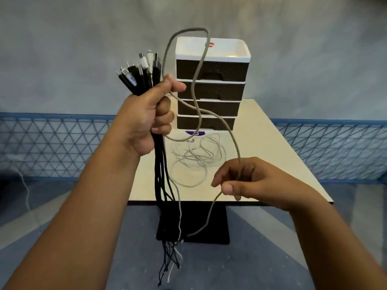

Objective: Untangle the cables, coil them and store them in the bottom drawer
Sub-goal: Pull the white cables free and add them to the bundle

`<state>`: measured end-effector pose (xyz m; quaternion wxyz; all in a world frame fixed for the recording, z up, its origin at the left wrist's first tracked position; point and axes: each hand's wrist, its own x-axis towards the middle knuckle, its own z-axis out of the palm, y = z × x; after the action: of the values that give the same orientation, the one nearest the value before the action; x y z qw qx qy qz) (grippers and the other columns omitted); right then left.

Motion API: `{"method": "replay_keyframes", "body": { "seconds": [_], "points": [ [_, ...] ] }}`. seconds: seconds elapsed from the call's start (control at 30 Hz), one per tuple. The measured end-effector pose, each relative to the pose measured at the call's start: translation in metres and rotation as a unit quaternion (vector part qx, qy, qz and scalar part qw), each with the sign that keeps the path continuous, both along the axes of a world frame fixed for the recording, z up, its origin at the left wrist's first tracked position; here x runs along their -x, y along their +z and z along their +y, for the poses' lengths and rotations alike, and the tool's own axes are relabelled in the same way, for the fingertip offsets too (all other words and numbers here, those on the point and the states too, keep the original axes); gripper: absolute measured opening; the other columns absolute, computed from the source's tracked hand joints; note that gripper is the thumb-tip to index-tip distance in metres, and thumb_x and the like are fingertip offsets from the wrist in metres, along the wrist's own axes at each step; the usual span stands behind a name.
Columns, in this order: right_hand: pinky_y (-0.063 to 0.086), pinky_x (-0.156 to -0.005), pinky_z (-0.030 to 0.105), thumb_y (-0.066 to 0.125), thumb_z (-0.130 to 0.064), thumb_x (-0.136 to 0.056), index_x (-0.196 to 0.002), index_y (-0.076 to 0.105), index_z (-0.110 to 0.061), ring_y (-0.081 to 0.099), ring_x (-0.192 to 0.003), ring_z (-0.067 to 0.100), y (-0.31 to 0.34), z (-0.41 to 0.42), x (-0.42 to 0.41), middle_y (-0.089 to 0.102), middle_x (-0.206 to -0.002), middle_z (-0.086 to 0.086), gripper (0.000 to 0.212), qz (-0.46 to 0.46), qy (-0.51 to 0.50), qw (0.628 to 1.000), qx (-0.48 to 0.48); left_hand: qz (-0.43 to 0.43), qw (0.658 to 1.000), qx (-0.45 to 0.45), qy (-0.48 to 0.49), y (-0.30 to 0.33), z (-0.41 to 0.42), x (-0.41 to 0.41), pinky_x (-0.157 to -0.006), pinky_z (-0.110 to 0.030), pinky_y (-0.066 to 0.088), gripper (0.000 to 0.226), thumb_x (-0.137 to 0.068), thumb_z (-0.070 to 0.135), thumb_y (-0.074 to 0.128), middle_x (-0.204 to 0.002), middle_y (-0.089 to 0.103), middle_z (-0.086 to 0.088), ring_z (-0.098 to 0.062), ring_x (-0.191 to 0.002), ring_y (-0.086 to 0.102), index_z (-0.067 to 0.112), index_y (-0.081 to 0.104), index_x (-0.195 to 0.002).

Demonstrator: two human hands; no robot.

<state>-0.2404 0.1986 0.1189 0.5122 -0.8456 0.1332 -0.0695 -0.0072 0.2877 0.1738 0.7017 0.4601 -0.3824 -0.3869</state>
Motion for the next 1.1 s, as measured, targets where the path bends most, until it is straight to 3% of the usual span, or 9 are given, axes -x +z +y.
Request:
{"method": "replay_keyframes", "body": {
  "seconds": [0.13, 0.23, 0.37, 0.5, 0.63, 0.8, 0.9, 1.0, 1.1],
  "points": [
    [0.055, -0.079, 0.024, 0.065, -0.072, -0.071, -0.116, 0.062, -0.041, 0.063, -0.089, 0.010, -0.006, 0.007, 0.006, 0.068, -0.105, -0.018, 0.055, 0.051, -0.098, 0.991, 0.071, -0.030, 0.996, -0.081, -0.031, -0.014, 0.009, 0.024, -0.035, -0.016, 0.018, 0.027, -0.099, 0.035, 0.052, -0.047, 0.024, 0.010, -0.003, -0.039, 0.018, 0.016, 0.070, -0.091],
    [0.050, -0.073, 0.019, 0.067, -0.046, -0.083, -0.120, 0.060, -0.034, 0.060, -0.080, 0.014, -0.004, 0.022, 0.001, 0.071, -0.103, -0.004, 0.039, -0.053, -0.182, 0.982, -0.028, -0.056, 0.988, -0.123, -0.074, -0.031, 0.012, 0.045, -0.039, -0.019, 0.012, 0.027, -0.097, 0.035, 0.054, -0.050, 0.023, 0.008, -0.004, -0.040, 0.016, 0.016, 0.072, -0.090],
    [0.042, -0.059, 0.021, 0.062, -0.021, -0.094, -0.108, 0.066, -0.021, 0.054, -0.065, 0.010, -0.018, 0.030, 0.001, 0.066, -0.085, -0.001, 0.015, -0.067, -0.236, 0.968, -0.053, -0.079, 0.982, -0.149, -0.090, -0.043, 0.014, 0.060, -0.040, -0.020, 0.012, 0.028, -0.097, 0.036, 0.055, -0.052, 0.023, 0.007, -0.006, -0.043, 0.016, 0.015, 0.071, -0.104],
    [0.039, -0.058, 0.027, 0.055, -0.029, -0.098, -0.098, 0.071, -0.008, 0.053, -0.062, 0.017, -0.031, 0.024, 0.023, 0.068, -0.077, 0.006, 0.026, 0.036, -0.228, 0.970, -0.079, -0.056, 0.988, -0.134, -0.046, -0.044, 0.015, 0.062, -0.041, -0.020, 0.013, 0.033, -0.100, 0.038, 0.051, -0.054, 0.022, 0.006, -0.007, -0.047, 0.015, 0.017, 0.065, -0.121],
    [0.045, -0.057, 0.028, 0.052, -0.034, -0.099, -0.102, 0.069, -0.006, 0.062, -0.066, 0.022, -0.039, 0.026, 0.039, 0.075, -0.091, 0.012, 0.033, 0.177, -0.145, 0.972, -0.062, -0.028, 0.995, -0.088, -0.024, -0.039, 0.016, 0.067, -0.041, -0.020, 0.012, 0.034, -0.101, 0.040, 0.047, -0.053, 0.020, 0.007, -0.008, -0.049, 0.011, 0.016, 0.067, -0.113],
    [0.054, -0.072, 0.030, 0.062, -0.035, -0.093, -0.107, 0.069, -0.020, 0.066, -0.078, 0.013, -0.021, 0.027, 0.026, 0.072, -0.092, -0.001, 0.022, -0.039, -0.251, 0.966, 0.050, 0.028, 0.998, -0.028, -0.047, -0.032, 0.009, 0.083, -0.037, -0.016, 0.016, 0.036, -0.101, 0.040, 0.046, -0.044, 0.024, 0.010, -0.004, -0.038, 0.016, 0.019, 0.056, -0.073],
    [0.054, -0.085, 0.027, 0.071, -0.034, -0.088, -0.123, 0.060, -0.022, 0.065, -0.097, 0.008, -0.018, 0.035, 0.008, 0.068, -0.109, -0.006, 0.039, -0.092, -0.154, 0.983, 0.027, 0.057, 0.996, 0.003, -0.072, -0.023, 0.002, 0.099, -0.039, -0.017, 0.011, 0.036, -0.101, 0.041, 0.045, -0.044, 0.023, 0.010, -0.005, -0.039, 0.013, 0.022, 0.051, -0.071],
    [0.053, -0.073, 0.034, 0.070, -0.022, -0.090, -0.102, 0.059, -0.008, 0.067, -0.076, 0.015, -0.046, 0.052, -0.012, 0.065, -0.085, 0.000, 0.021, -0.135, -0.143, 0.979, -0.046, 0.077, 0.994, 0.014, -0.073, -0.013, -0.004, 0.109, -0.041, -0.020, 0.007, 0.045, -0.100, 0.047, 0.046, -0.047, 0.017, 0.008, -0.008, -0.042, 0.009, 0.023, 0.039, -0.062],
    [0.042, -0.056, 0.042, 0.059, -0.033, -0.093, -0.088, 0.048, -0.012, 0.048, -0.056, 0.021, -0.075, 0.067, -0.021, 0.047, -0.065, -0.001, 0.024, -0.223, -0.210, 0.950, -0.062, 0.121, 0.989, 0.021, -0.079, -0.012, -0.006, 0.111, -0.042, -0.021, 0.006, 0.053, -0.099, 0.051, 0.044, -0.050, 0.011, 0.006, -0.009, -0.042, 0.008, 0.025, 0.021, -0.060]
  ]
}}
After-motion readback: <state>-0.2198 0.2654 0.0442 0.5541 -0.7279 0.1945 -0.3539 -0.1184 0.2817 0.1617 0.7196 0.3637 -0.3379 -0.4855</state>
